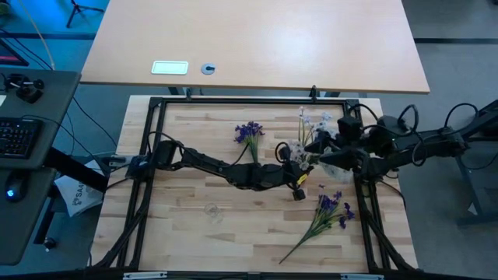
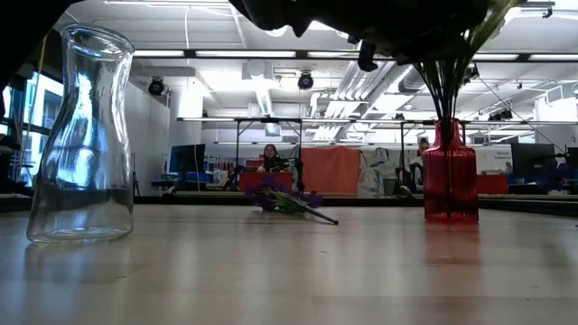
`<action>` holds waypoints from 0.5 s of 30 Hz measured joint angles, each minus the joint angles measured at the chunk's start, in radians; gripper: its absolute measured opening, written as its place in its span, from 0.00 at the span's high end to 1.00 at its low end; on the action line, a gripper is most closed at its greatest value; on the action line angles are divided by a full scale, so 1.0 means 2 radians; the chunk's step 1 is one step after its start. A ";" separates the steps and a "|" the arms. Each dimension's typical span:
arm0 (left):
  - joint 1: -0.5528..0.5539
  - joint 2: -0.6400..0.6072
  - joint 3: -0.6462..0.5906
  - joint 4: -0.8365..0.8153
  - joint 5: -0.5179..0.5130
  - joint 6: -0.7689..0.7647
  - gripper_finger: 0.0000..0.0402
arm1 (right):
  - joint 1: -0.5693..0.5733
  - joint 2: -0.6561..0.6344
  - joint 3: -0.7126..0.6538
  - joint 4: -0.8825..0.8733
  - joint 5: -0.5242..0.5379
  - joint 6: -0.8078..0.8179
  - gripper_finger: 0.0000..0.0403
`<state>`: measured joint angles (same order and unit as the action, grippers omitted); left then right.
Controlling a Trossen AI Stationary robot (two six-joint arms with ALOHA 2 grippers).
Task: Sort flowers into vase by color
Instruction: Put the white flowers into the red vase
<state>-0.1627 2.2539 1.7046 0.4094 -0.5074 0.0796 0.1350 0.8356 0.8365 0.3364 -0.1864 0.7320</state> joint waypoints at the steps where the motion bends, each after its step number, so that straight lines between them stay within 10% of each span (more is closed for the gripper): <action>1: 0.000 0.000 0.000 -0.001 0.000 0.000 1.00 | 0.000 0.000 0.000 0.005 0.000 0.000 0.29; 15: 0.003 0.000 0.000 -0.017 0.000 -0.021 1.00 | 0.000 -0.001 0.000 -0.032 -0.050 0.054 0.29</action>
<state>-0.1570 2.2539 1.7046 0.3759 -0.5083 0.0372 0.1349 0.8343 0.8364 0.2719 -0.2873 0.8395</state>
